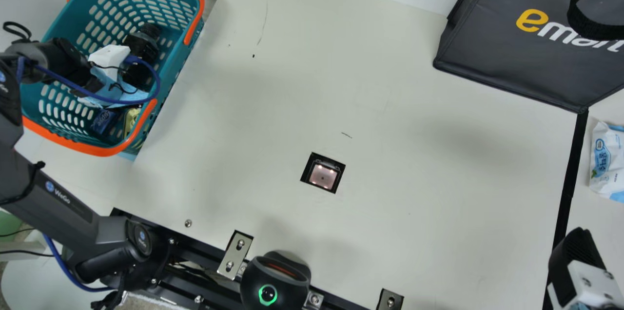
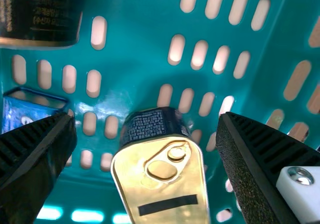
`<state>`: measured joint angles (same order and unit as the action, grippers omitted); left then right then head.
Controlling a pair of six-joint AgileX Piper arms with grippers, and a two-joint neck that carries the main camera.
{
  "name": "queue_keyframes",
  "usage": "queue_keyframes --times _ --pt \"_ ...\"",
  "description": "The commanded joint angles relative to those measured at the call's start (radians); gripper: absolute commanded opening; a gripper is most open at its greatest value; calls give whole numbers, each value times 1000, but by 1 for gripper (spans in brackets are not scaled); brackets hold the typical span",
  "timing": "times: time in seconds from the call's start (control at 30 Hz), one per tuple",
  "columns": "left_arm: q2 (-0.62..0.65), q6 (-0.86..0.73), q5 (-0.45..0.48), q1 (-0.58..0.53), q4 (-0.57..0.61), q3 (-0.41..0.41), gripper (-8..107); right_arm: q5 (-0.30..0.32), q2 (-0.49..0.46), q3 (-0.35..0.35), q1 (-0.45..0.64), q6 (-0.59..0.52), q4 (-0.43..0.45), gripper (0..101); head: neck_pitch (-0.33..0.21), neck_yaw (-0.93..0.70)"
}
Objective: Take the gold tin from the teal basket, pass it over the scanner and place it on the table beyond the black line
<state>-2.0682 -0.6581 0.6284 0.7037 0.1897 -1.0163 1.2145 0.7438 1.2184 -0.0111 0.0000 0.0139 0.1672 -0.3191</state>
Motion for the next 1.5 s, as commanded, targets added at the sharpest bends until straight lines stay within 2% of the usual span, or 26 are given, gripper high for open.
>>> queue_keyframes --times 0.0,0.43,0.83,1.3,1.33,1.47 --pt "1 28 1 -4 1 4 90 0 0 0 0 0 0 95 -29 -2" --pt "-29 193 -25 -18 -37 20 90 0 0 0 0 0 0 95 -29 -2" --pt "-57 258 -36 -24 -43 18 90 0 0 0 0 0 0 95 -29 -2" --pt "-50 273 -30 -23 -59 22 -4 1 0 0 0 0 0 95 -29 -2" --pt "-47 273 -28 -22 -59 22 -8 1 0 0 0 0 0 95 -29 -2" --pt "-24 265 -22 -22 -54 20 -8 1 0 0 0 0 0 95 -29 -2"
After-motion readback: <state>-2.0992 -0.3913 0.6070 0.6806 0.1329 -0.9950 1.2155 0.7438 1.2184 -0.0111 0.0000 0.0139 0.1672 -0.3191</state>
